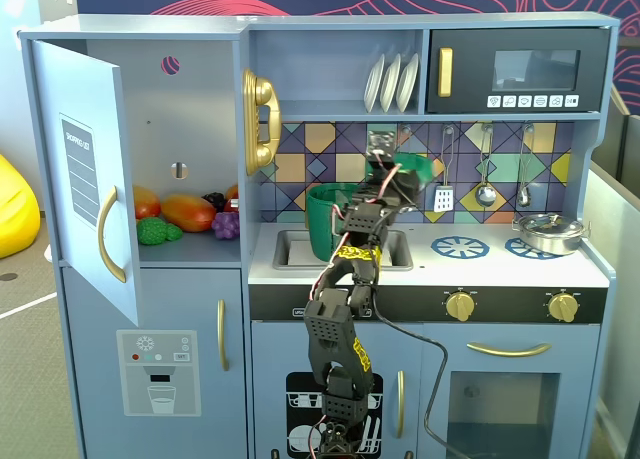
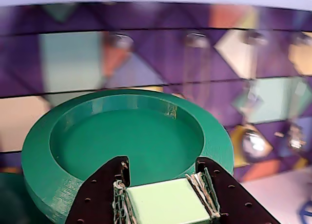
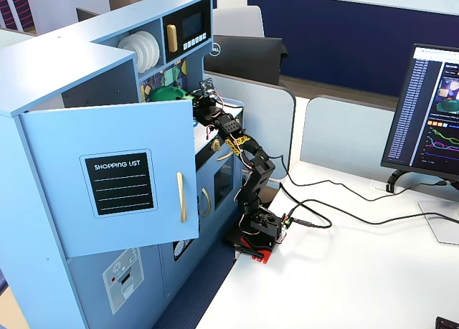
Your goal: Pick up the lid from the counter and put it on the green recipient
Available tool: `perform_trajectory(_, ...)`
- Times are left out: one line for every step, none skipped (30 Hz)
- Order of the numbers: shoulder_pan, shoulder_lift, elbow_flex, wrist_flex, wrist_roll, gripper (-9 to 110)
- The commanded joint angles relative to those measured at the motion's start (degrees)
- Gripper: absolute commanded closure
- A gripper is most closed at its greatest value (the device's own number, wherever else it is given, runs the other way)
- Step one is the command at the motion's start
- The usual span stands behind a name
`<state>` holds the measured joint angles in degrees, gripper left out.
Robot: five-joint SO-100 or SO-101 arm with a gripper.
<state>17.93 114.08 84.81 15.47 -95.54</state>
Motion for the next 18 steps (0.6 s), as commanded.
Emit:
perform_trajectory(-4.83,2.99,-5.89,0.53,-1.05,102)
perform_trajectory(-5.98,2.99,-5.89,0.53,-1.23,102)
perform_trajectory(-7.12,2.99,-5.89,0.62,-1.23,102)
perform_trajectory(-8.00,2.99,-5.89,0.97,-1.32,102)
perform_trajectory(-8.70,2.99,-5.89,1.58,-1.32,102)
perform_trajectory(-9.40,2.99,-5.89,2.20,-1.41,102)
perform_trajectory(-9.93,2.99,-5.89,2.72,-1.23,102)
perform_trajectory(-10.37,2.99,-5.89,3.25,-0.97,102)
perform_trajectory(-10.81,2.90,-5.80,3.52,-0.79,102)
perform_trajectory(-11.16,2.81,-5.63,3.60,-0.70,102)
perform_trajectory(-11.69,2.81,-5.36,3.96,-0.62,102)
perform_trajectory(-12.13,2.81,-5.27,4.48,-0.62,102)
perform_trajectory(-12.66,2.81,-5.19,5.19,-0.26,102)
perform_trajectory(-13.27,2.72,-5.19,5.89,0.18,102)
perform_trajectory(-13.62,2.64,-5.10,6.24,0.35,102)
perform_trajectory(-13.97,2.46,-5.10,6.24,0.35,102)
perform_trajectory(-14.24,2.20,-5.01,6.24,0.44,102)
perform_trajectory(-14.41,2.02,-5.01,6.24,0.53,102)
